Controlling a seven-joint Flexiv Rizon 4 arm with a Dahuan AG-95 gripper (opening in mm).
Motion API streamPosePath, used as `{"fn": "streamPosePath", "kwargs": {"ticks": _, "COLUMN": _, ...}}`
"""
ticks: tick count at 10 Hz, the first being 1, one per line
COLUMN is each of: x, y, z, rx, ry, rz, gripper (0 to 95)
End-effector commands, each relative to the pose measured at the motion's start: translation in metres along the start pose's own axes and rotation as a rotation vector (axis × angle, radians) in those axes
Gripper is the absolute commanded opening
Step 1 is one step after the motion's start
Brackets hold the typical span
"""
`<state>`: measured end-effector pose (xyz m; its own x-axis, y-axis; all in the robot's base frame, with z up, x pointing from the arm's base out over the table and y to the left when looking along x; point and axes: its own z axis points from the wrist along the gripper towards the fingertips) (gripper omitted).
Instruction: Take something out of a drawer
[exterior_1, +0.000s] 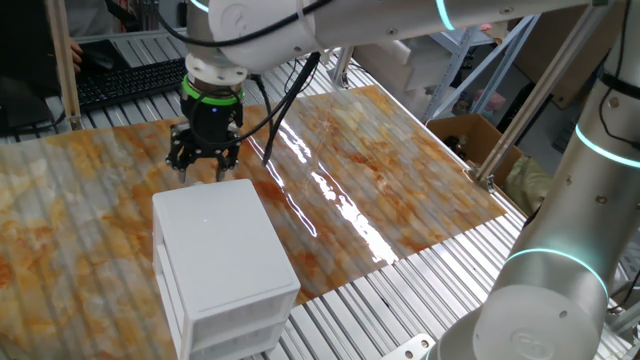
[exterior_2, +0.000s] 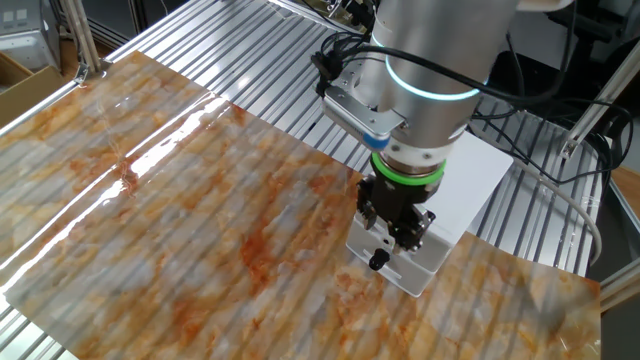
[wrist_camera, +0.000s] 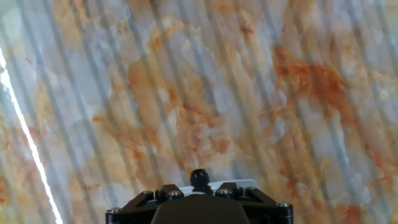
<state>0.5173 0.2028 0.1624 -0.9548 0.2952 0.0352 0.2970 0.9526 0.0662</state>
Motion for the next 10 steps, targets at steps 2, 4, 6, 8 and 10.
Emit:
{"fn": "streamPosePath", "kwargs": {"ticks": 2, "x": 0.0026, "y": 0.0054, "z": 0.0067, "rx": -0.001, "ry": -0.003, "rz": 0.001, "gripper": 57.0}}
{"fn": "streamPosePath", "kwargs": {"ticks": 4, "x": 0.0043, "y": 0.0066, "z": 0.0076, "rx": 0.000, "ry": -0.003, "rz": -0.002, "gripper": 57.0}}
{"fn": "streamPosePath", "kwargs": {"ticks": 6, "x": 0.0051, "y": 0.0076, "z": 0.0095, "rx": 0.003, "ry": -0.007, "rz": -0.002, "gripper": 57.0}}
{"fn": "streamPosePath", "kwargs": {"ticks": 8, "x": 0.0062, "y": 0.0085, "z": 0.0122, "rx": 0.005, "ry": -0.012, "rz": 0.000, "gripper": 57.0}}
{"fn": "streamPosePath", "kwargs": {"ticks": 10, "x": 0.0061, "y": 0.0090, "z": 0.0132, "rx": 0.008, "ry": -0.014, "rz": -0.002, "gripper": 38.0}}
